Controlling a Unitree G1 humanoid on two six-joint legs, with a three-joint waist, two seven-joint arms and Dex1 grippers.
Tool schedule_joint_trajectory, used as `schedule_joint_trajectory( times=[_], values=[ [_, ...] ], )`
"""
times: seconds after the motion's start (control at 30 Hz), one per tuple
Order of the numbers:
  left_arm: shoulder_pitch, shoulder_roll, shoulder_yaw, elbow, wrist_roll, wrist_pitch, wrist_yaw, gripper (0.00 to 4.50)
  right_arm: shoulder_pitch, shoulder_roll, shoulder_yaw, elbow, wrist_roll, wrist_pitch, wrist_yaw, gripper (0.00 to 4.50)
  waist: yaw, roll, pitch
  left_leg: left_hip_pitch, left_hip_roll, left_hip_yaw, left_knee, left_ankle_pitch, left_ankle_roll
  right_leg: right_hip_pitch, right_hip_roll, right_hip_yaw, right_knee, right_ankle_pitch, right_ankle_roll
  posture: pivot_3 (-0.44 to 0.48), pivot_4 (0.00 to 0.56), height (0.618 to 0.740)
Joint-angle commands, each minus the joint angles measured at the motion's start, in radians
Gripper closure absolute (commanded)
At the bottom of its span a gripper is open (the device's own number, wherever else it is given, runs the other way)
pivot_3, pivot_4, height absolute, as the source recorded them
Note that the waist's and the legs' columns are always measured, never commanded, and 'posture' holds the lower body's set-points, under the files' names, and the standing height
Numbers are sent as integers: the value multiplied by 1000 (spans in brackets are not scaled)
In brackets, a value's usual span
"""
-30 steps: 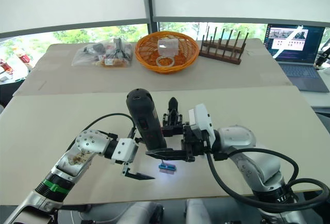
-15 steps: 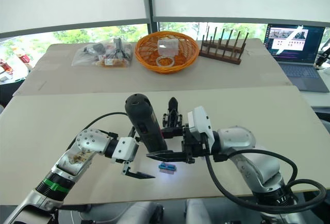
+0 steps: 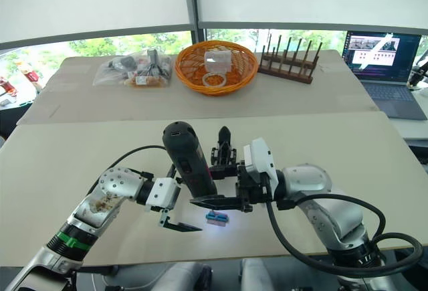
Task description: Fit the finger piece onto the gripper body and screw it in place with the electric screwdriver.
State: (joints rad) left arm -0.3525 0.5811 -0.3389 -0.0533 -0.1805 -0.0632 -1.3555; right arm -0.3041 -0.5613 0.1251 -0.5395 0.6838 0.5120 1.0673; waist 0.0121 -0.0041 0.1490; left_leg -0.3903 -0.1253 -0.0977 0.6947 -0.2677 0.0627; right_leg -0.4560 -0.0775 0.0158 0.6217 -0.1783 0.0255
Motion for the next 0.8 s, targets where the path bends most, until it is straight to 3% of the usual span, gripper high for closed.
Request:
schedule_joint_trajectory(
  times=[0.03, 0.8],
  values=[
    [-18, -4, -3, -24, -9, -6, 3, 0, -14, 6, -13, -21, 8, -40, 4, 2544, 0, 0, 0, 0, 0, 0, 0, 0, 0, 0, 0, 0, 0, 0, 0, 0, 150, 740],
    [-41, -12, -8, 11, -3, -22, 9, 0, -13, 5, -10, -32, 14, -23, 5, 2544, 0, 0, 0, 0, 0, 0, 0, 0, 0, 0, 0, 0, 0, 0, 0, 0, 150, 740]
  ],
)
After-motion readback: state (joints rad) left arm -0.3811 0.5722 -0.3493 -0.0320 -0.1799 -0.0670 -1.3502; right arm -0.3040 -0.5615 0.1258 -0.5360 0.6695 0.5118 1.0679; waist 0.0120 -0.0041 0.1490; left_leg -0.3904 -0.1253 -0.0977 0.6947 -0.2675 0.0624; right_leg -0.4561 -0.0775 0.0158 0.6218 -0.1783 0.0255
